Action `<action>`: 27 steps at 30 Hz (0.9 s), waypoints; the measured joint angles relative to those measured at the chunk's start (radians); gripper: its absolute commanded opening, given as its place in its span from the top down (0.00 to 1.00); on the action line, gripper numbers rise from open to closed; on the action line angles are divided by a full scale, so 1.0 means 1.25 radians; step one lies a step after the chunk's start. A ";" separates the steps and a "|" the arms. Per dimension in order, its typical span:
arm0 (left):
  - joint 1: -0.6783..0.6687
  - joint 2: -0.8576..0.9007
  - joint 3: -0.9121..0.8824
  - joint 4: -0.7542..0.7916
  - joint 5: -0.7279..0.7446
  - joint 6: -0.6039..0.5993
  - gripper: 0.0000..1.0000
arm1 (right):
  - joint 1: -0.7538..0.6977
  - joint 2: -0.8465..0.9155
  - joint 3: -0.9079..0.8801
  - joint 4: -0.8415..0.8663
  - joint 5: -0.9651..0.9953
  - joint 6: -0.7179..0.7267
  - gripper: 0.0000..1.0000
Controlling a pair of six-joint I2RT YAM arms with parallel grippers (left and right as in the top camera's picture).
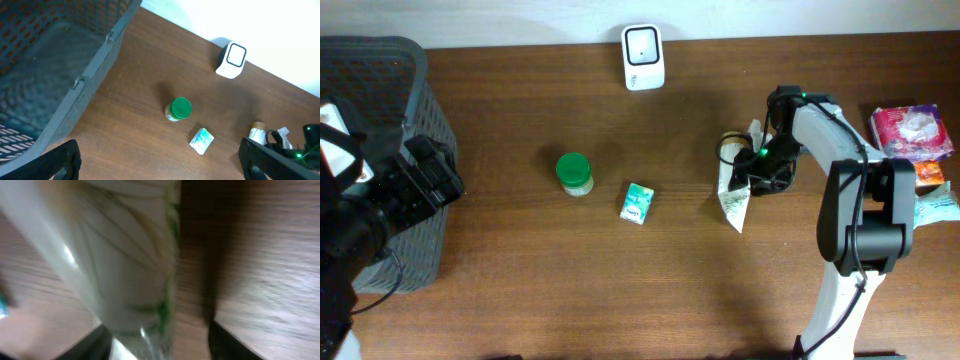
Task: Scan the item barcode
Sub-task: 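Lift the white tube with the right gripper and turn it upright, then hold the white tube in front of the scanner with the right gripper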
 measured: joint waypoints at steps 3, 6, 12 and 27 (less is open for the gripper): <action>0.000 0.000 0.000 0.000 0.000 0.000 0.01 | 0.002 0.000 -0.010 0.021 -0.073 -0.004 0.96; 0.000 0.000 0.000 0.000 0.000 0.000 0.01 | 0.002 -0.007 -0.006 0.022 -0.117 0.007 0.96; 0.000 0.000 0.000 0.000 0.000 0.000 0.01 | 0.050 0.005 0.224 -0.049 -0.048 0.053 0.96; 0.000 0.002 0.000 -0.001 0.000 0.000 0.01 | 0.301 0.098 0.328 0.832 0.251 0.130 0.96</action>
